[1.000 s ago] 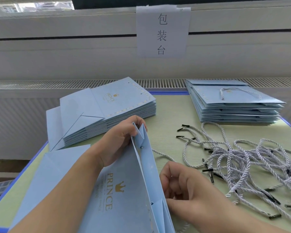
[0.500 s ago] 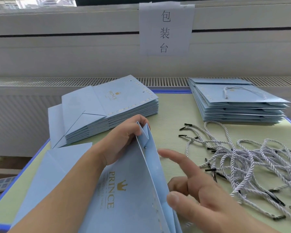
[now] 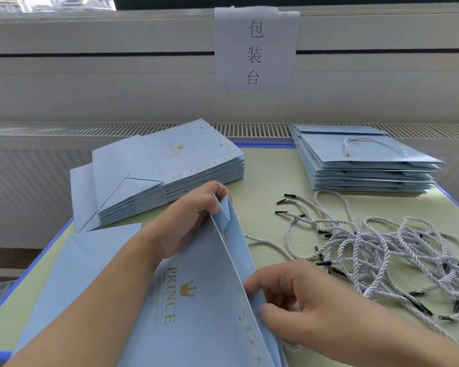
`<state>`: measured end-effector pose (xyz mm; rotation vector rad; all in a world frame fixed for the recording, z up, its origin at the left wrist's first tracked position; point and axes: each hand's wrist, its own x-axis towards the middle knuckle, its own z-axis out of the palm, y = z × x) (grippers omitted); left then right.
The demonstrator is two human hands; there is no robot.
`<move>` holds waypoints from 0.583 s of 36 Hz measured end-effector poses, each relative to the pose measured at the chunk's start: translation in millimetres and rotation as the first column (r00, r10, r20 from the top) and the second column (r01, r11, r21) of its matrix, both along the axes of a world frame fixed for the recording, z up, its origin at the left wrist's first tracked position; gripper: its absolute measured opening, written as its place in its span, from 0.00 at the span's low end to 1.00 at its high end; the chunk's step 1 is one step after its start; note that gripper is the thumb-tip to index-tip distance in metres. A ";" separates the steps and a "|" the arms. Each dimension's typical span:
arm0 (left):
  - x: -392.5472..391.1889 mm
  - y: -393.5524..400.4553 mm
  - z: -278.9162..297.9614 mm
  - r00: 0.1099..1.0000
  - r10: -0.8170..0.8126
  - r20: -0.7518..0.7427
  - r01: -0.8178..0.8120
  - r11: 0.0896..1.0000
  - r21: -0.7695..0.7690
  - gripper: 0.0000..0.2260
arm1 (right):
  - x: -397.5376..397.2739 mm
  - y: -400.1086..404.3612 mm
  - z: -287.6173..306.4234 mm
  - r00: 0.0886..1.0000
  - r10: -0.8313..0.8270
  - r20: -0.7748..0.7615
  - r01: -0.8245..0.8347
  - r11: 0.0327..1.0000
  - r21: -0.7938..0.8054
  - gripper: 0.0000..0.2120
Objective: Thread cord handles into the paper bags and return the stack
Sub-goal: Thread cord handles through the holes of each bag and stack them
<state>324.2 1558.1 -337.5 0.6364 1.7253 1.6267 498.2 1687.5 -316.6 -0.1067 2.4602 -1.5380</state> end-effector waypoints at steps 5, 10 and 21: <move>1.3 1.1 0.2 1.000 -0.005 -0.019 0.005 1.000 -0.017 0.15 | -5.3 -5.7 1.7 0.993 0.048 -0.105 -0.011 0.945 0.326 0.07; 1.8 0.6 0.2 1.000 -0.004 -0.001 0.004 1.000 -0.003 0.13 | -3.1 -9.1 -5.8 0.987 0.014 -0.161 0.054 0.910 0.411 0.05; 2.3 0.0 1.0 1.000 -0.005 0.012 0.005 1.000 0.004 0.13 | -10.0 -0.4 -21.2 0.981 0.105 -0.163 -0.038 0.928 0.371 0.11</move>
